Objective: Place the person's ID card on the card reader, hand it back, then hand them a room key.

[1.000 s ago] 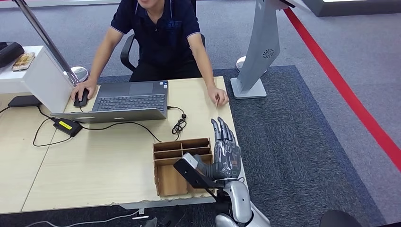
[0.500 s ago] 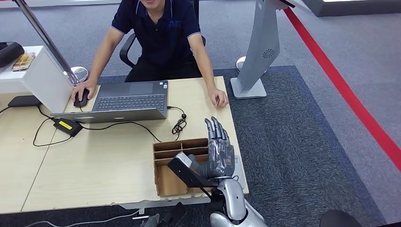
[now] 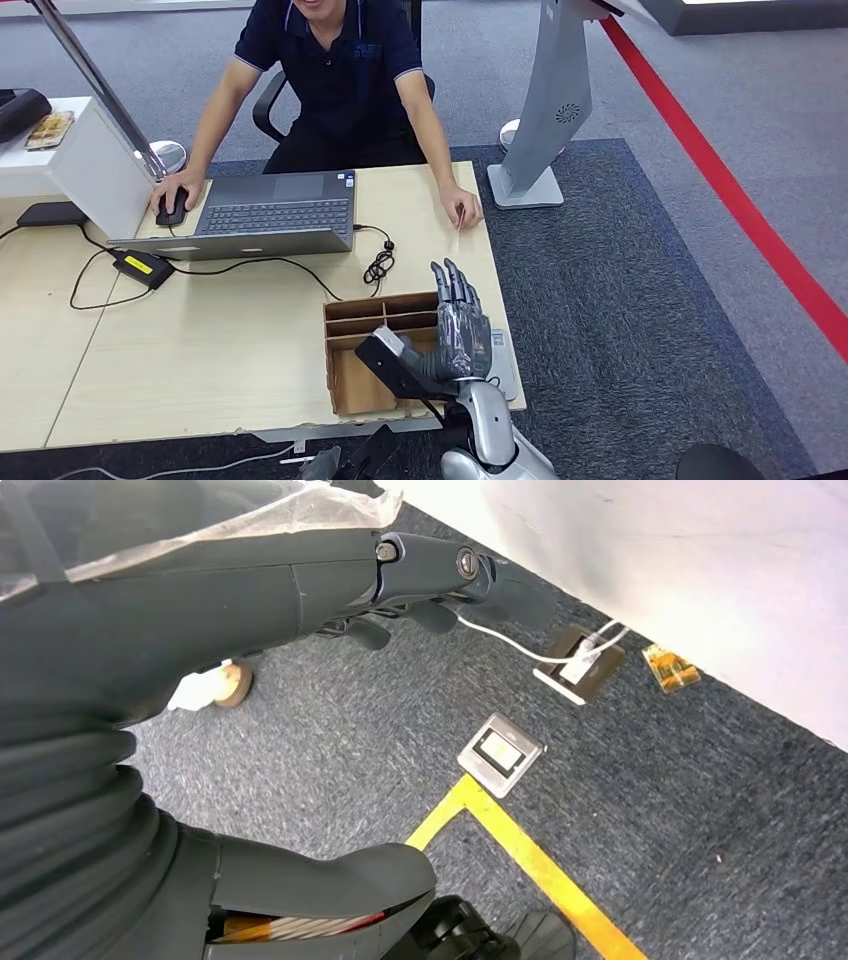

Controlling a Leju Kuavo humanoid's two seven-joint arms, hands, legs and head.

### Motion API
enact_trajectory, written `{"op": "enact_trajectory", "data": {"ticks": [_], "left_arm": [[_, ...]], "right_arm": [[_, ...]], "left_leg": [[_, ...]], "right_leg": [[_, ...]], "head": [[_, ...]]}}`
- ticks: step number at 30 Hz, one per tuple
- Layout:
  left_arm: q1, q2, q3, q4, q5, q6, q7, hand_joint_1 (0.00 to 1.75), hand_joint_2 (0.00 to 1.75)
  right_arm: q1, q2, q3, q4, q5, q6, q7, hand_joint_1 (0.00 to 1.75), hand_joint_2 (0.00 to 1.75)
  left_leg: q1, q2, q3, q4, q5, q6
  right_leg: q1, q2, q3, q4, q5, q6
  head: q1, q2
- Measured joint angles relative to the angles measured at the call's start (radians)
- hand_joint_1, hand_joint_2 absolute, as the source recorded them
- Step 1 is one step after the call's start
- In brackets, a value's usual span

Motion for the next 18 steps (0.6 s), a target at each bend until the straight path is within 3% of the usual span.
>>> {"op": "enact_trajectory", "data": {"ticks": [18], "left_arm": [[-0.007, -0.003, 0.005, -0.001, -0.052, -0.021, -0.007, 0.00, 1.75]], "right_arm": [[-0.006, 0.000, 0.000, 0.064, -0.001, -0.025, 0.000, 0.00, 1.75]], "left_leg": [[0.000, 0.000, 0.000, 0.000, 0.000, 0.000]], "right_leg": [[0.000, 0.000, 0.000, 0.000, 0.000, 0.000]], "head": [[0.000, 0.000]]}}
